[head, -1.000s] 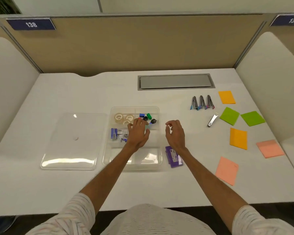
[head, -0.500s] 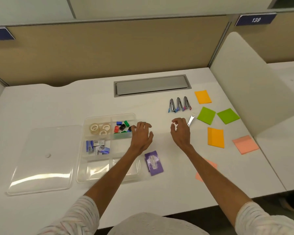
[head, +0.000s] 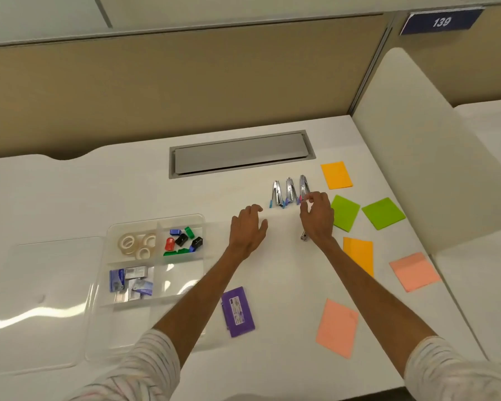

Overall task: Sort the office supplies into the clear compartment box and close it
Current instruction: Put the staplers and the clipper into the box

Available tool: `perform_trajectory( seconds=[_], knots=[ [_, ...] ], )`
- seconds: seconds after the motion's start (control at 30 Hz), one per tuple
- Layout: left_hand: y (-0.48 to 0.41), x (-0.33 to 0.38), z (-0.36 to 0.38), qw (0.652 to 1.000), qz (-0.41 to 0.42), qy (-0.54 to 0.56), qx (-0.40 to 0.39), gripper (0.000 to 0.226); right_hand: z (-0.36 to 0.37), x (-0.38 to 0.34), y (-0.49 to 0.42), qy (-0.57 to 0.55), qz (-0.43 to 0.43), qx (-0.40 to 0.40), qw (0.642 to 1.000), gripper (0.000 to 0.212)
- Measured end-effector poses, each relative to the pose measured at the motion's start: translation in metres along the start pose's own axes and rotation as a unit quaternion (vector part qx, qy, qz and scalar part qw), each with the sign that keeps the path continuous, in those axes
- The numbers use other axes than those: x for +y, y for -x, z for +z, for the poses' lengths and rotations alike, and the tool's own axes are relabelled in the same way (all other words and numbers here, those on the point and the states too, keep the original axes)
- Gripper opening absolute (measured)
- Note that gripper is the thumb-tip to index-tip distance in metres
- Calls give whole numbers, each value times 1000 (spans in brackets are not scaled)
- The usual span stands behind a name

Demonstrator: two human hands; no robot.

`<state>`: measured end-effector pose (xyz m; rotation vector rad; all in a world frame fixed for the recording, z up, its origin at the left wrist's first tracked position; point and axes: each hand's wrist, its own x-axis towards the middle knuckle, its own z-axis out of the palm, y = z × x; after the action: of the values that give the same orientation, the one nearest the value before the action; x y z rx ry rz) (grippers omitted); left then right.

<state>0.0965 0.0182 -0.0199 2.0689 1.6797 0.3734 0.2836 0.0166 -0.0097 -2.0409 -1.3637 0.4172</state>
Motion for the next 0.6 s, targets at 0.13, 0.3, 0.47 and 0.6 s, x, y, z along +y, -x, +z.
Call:
perform_trajectory(
  seconds=[0.13, 0.3, 0.47, 0.6],
  knots=[
    [-30, 15, 11, 1000, -21, 19, -3, 40, 4, 14, -35, 28, 33, -26, 999, 24],
    [-65, 32, 25, 993, -98, 62, -19, 58, 15, 26, -68, 20, 83, -73, 994, 38],
    [-86, 42, 35, 987, -150, 50, -42, 71, 26, 31, -83, 46, 95, -109, 988, 47],
    [-91, 42, 37, 986, -154, 54, -45, 57, 32, 31, -86, 67, 100, -109, 987, 41]
  ],
)
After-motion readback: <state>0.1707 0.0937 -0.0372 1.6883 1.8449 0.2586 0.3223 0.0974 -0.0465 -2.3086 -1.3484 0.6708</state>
